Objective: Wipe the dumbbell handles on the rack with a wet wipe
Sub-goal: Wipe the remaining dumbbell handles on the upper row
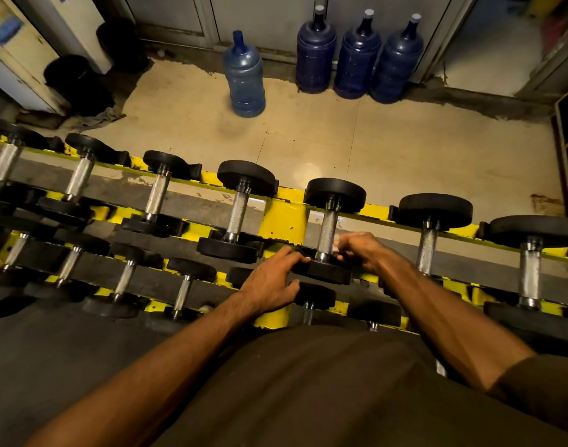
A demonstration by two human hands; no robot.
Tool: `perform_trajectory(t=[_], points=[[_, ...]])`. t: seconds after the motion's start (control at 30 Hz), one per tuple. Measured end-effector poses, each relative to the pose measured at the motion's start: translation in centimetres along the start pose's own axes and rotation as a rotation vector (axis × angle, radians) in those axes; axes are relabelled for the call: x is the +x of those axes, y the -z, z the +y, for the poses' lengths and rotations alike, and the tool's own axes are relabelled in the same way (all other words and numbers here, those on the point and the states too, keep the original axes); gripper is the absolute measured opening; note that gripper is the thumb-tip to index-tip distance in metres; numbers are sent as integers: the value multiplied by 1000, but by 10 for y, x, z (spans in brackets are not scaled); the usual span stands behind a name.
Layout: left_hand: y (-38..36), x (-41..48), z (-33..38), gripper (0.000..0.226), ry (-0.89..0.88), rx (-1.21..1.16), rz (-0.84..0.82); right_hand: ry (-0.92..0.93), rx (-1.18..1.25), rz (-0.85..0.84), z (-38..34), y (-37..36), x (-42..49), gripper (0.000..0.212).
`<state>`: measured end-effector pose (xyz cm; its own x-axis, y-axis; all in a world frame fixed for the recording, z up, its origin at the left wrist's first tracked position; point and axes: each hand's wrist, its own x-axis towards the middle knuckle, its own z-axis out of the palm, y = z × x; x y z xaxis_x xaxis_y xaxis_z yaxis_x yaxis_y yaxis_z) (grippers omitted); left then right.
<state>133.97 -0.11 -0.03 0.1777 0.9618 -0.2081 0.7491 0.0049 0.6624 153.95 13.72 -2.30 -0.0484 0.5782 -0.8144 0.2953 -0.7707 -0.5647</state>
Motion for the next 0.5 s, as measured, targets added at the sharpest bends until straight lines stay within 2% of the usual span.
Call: perform_trajectory(t=[0.07,0.1,0.2,0.33,0.4,0.43,0.5], points=[[0,1,0,48,0,5,6,20,-129,-64,-1,10,-9,14],[0,1,0,47,-1,4,11,99,-142,-55,-3,11,-11,13],[-1,3,1,45,-5,1,19,480,-326,44,-14,-2,-21,8],[0,3,1,45,-3,19,6,882,-783,223,-26,-22,-14,8],[0,2,2,47,1,21,11,943,-1069,294,-30,-28,-11,8],[0,1,2,47,4,19,14,996,-1306,349,-30,-33,-11,14],[-2,0,3,49,4,15,19,1024,-1652,331,-30,-43,-14,24]])
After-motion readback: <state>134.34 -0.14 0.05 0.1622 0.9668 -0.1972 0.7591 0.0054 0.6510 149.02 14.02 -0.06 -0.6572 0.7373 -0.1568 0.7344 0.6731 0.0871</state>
